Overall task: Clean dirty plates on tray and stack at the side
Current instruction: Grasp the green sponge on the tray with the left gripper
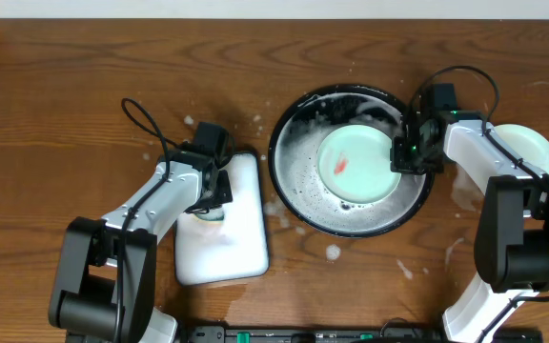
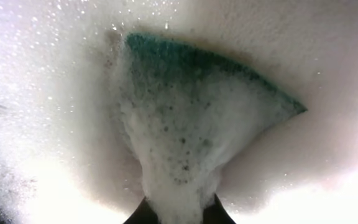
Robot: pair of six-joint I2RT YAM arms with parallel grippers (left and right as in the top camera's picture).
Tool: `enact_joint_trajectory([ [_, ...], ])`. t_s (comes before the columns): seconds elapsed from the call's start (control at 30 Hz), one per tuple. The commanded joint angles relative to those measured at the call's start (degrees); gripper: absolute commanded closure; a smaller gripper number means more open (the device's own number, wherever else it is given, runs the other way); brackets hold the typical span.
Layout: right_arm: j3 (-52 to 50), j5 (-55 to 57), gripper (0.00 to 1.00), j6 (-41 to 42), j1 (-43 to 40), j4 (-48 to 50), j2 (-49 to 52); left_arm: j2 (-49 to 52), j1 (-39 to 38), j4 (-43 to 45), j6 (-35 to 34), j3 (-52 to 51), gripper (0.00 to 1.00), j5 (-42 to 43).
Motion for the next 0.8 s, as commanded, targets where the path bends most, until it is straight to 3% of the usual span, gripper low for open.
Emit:
enact_joint_trajectory([
  [0.0,-0.8,0.3,0.99,-1.0,0.6,-0.9,0.9,2.2,0.3,-1.4,1.9,0.0,0.93,1.0],
  [0.23,-0.8,0.3,0.99,-1.0,0.6,-2.1,0.9,1.5,0.2,-16.1,4.4,16.5,0.93,2.9],
  [0.4,-0.8,0.3,0.99,-1.0,0.6,-2.1,0.9,1.5,-1.6,-20.2,7.6,24.1,0.92,8.4],
  [0.57,-0.8,0.3,0.99,-1.0,0.6,-2.1,0.9,1.6,-4.7,-16.5,7.4,26.1,0.93,19.2],
  [0.77,-0.8,0.0,0.99,-0.8,0.7,-2.1,0.9,2.4,-11.6,-1.0,-0.6,26.4,0.92,23.4],
])
